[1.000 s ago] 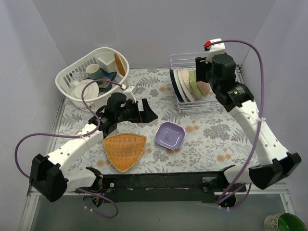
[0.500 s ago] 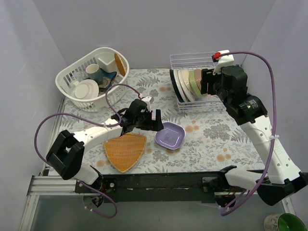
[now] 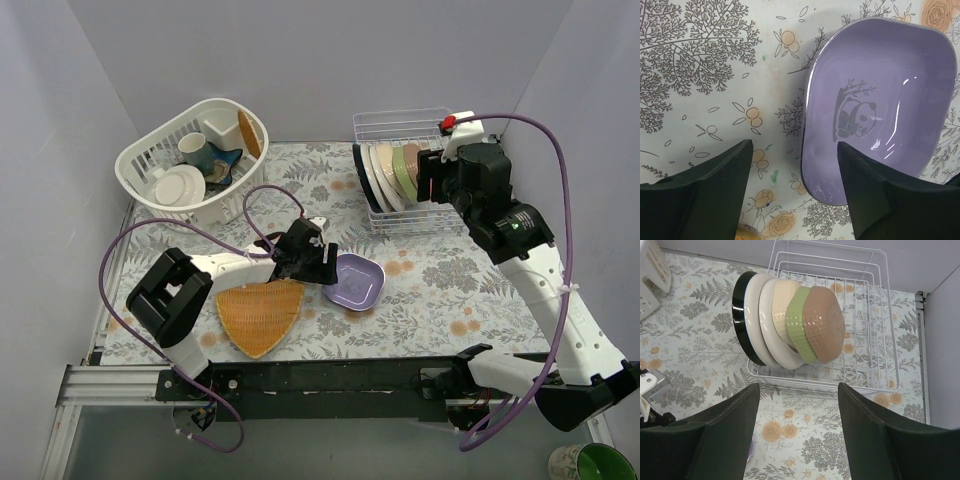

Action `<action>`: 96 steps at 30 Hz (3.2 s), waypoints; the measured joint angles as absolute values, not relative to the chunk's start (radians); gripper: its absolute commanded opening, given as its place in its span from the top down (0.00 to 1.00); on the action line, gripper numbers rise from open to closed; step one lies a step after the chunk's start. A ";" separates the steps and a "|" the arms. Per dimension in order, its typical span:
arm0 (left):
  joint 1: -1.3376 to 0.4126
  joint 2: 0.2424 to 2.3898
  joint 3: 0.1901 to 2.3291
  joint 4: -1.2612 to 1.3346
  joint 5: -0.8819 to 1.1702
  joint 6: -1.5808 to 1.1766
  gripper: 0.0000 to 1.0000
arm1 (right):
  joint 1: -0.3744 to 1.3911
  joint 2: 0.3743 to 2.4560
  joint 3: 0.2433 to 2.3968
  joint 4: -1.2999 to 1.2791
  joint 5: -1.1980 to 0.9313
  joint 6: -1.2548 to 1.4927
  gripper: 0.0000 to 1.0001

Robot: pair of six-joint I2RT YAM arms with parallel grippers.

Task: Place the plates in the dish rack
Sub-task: Pick up the plate at the center of the board.

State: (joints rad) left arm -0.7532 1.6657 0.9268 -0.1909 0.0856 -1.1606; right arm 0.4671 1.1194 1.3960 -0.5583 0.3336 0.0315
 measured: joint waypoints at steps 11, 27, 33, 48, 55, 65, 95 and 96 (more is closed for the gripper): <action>-0.755 1.668 0.936 -0.155 0.098 -1.167 0.75 | 0.467 1.116 1.371 -0.551 0.334 0.032 0.28; -0.755 1.676 0.938 -0.139 0.115 -1.172 1.00 | 0.467 1.106 1.363 -0.551 0.341 0.042 0.28; -0.755 1.670 0.971 -0.170 0.104 -1.171 1.00 | 0.467 1.105 1.364 -0.551 0.353 0.054 0.19; -0.745 1.260 1.291 -0.390 -0.125 -1.074 1.00 | 0.467 1.131 1.527 -0.559 0.127 0.121 0.07; -0.675 1.155 1.266 -0.442 -0.170 -1.032 1.00 | 0.464 1.207 1.530 -0.557 -0.147 0.181 0.07; -0.653 1.146 1.206 -0.462 -0.162 -1.021 1.00 | 0.433 1.232 1.454 -0.425 -0.482 0.290 0.08; -0.649 1.099 1.152 -0.242 0.100 -1.062 1.00 | 0.359 1.258 1.229 -0.162 -0.770 0.417 0.37; -0.648 1.102 1.146 -0.233 0.106 -1.065 1.00 | 0.353 1.258 1.220 -0.141 -0.788 0.430 0.39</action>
